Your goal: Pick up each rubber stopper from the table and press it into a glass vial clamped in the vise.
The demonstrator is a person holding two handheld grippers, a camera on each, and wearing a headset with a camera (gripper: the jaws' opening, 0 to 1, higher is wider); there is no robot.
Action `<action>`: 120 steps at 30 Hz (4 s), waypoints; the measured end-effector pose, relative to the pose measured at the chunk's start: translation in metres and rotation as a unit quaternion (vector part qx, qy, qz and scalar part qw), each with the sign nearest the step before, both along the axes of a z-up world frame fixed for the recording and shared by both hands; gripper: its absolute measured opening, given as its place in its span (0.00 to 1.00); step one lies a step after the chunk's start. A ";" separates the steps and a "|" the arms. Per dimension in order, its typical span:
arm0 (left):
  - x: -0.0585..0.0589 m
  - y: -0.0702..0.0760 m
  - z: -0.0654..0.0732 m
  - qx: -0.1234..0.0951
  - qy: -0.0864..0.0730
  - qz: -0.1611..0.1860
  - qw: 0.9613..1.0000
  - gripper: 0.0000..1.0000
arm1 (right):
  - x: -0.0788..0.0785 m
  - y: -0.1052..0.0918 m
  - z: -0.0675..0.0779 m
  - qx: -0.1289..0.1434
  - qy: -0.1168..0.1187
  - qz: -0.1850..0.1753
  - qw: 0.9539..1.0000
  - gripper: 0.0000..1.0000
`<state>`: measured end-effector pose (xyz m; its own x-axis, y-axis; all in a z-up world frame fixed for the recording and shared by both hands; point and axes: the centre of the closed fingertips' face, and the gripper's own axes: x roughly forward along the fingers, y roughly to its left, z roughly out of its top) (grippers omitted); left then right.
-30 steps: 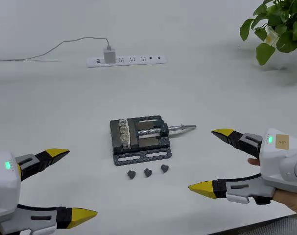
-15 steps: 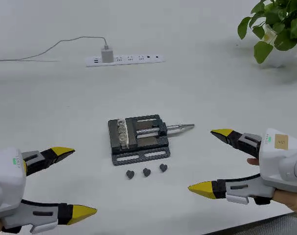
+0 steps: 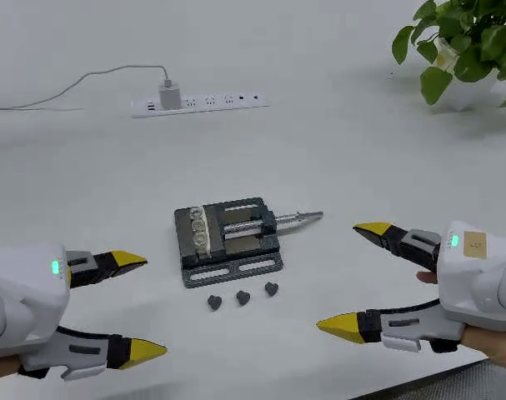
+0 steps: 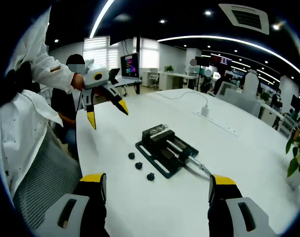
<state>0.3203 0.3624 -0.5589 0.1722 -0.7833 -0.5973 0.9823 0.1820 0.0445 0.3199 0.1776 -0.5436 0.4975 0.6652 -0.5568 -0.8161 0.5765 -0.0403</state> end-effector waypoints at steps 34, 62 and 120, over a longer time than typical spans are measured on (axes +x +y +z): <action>0.019 -0.039 -0.060 0.086 -0.009 -0.139 0.986 0.25 | -0.008 -0.012 0.003 0.003 0.007 -0.031 0.999 0.83; 0.024 -0.055 -0.081 0.124 -0.033 -0.218 0.967 0.10 | -0.010 -0.023 0.003 0.004 0.013 -0.057 0.998 0.82; 0.022 -0.058 -0.083 0.116 -0.016 -0.215 0.970 0.04 | -0.005 -0.017 0.009 0.006 0.016 -0.045 0.999 0.80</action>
<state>0.3418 0.3049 -0.6416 -0.1196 -0.6323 -0.7654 0.9625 -0.2628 0.0667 0.3150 0.1610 -0.5343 0.5378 0.6257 -0.5651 -0.7615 0.6481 -0.0071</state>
